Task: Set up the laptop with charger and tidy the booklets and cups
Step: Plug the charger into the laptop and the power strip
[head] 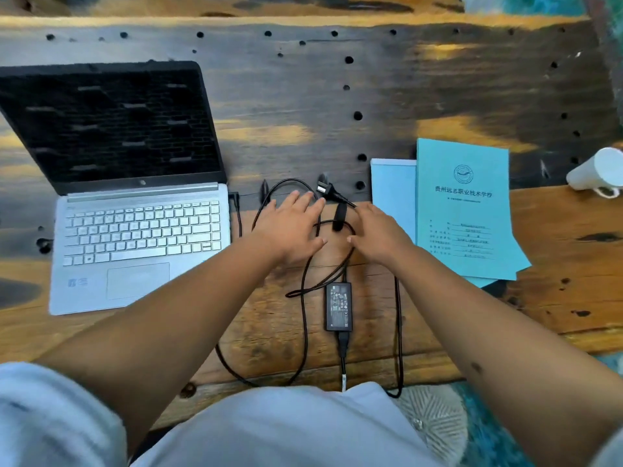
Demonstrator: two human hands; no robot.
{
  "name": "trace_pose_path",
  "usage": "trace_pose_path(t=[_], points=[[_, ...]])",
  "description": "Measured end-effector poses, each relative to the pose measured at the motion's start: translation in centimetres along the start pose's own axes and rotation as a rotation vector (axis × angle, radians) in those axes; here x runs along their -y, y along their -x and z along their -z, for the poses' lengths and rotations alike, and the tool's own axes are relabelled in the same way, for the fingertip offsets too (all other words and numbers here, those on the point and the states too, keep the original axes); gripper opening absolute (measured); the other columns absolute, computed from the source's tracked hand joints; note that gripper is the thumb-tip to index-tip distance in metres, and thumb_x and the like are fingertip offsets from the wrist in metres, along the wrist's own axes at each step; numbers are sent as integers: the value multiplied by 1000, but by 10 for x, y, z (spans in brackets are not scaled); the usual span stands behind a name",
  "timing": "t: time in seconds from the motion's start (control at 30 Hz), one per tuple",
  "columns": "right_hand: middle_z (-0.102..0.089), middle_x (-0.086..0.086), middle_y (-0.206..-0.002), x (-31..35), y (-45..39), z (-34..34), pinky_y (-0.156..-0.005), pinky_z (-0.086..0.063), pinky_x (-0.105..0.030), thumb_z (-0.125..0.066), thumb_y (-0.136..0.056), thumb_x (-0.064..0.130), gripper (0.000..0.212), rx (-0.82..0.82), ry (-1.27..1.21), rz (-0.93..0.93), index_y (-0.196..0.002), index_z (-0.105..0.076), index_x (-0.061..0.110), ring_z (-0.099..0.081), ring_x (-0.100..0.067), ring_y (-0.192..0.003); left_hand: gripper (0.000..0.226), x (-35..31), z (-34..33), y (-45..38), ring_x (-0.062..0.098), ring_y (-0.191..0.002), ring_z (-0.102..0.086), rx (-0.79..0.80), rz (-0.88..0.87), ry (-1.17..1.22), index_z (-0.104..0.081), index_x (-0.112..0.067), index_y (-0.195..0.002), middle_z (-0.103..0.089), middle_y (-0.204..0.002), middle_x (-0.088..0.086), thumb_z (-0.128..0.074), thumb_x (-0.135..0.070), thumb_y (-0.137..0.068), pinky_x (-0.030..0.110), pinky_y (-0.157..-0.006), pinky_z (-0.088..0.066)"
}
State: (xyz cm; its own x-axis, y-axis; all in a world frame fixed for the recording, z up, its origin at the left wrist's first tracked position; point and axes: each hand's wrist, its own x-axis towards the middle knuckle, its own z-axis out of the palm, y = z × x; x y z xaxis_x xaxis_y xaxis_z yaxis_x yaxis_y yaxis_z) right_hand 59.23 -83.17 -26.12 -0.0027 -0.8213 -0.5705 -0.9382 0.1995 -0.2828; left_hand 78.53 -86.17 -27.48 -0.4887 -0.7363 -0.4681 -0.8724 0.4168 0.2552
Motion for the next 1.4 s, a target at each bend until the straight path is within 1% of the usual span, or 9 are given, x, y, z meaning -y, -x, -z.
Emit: trace_pose_path(t=[0.23,0.4,0.57,0.7,0.87,1.0,1.17,1.23,1.4], points=[[-57,-14,-125,-3,-43,-5,-93,-49,-44,-63,-89,24,37,-34,20,24,-124,-54,13,-54,-35,-116,77,-4,5,-66,32,-149,-14,8,-63,-40,-14,-19,-155,-15,-163,11,-48,-52,-94,53,-116,-21],[-57,-15,-115,-7,-58,-11,-68,-42,-37,-49,-90,8,31,-133,217,-13,-121,-51,11,-55,-36,-107,59,-13,10,-95,36,-135,-34,44,-47,-127,-31,-21,-149,-36,-149,14,-49,-39,-96,55,-108,-29],[-60,-16,-114,-10,-67,-14,-63,-37,-36,-45,-90,2,28,-135,293,42,-117,-51,8,-57,-36,-104,36,-15,10,-101,35,-120,-46,62,-4,-196,-49,-23,-131,-51,-126,11,-49,-23,-95,54,-99,-33],[-62,-15,-106,-16,-65,-12,-63,-39,-36,-48,-89,3,24,-114,246,69,-112,-54,9,-59,-35,-98,32,-6,12,-102,33,-118,-50,-8,-63,-142,-54,-24,-127,-57,-124,8,-53,-30,-96,51,-95,-35],[-65,-13,-100,-21,-46,-9,-72,-50,-35,-52,-97,23,19,-109,-8,69,-106,-67,14,-60,-34,-92,46,4,17,-80,30,-120,-55,-108,-93,273,-53,-18,-137,-60,-132,11,-61,-31,-94,39,-97,-45],[-67,-14,-89,-17,-17,-6,-73,-52,-37,-58,-95,26,19,-142,-175,79,-102,-72,15,-61,-32,-85,34,-7,16,-51,18,-98,-59,-212,44,674,-62,-18,-125,-65,-114,2,-66,-22,-92,23,-86,-42],[-63,-3,-72,-4,26,-1,-56,-38,-25,-63,-92,25,13,-257,-302,106,-90,-72,17,-58,-24,-72,35,-32,22,-16,30,-102,-63,-251,244,1353,-53,-21,-123,-53,-99,-1,-64,-7,-92,29,-80,-55],[-63,-1,-70,2,48,2,-56,-36,-26,-64,-91,24,13,-300,-348,118,-90,-73,16,-58,-22,-71,35,-42,25,2,28,-105,-62,-279,270,1464,-53,-20,-122,-56,-104,3,-65,-9,-92,39,-91,-54],[-72,-1,-79,17,112,-6,-66,-44,-27,-65,-90,26,12,-394,-447,116,-88,-74,19,-61,-16,-75,23,-70,32,55,15,-95,-61,-251,316,1729,-57,-19,-113,-62,-104,1,-63,-10,-93,30,-83,-51]])
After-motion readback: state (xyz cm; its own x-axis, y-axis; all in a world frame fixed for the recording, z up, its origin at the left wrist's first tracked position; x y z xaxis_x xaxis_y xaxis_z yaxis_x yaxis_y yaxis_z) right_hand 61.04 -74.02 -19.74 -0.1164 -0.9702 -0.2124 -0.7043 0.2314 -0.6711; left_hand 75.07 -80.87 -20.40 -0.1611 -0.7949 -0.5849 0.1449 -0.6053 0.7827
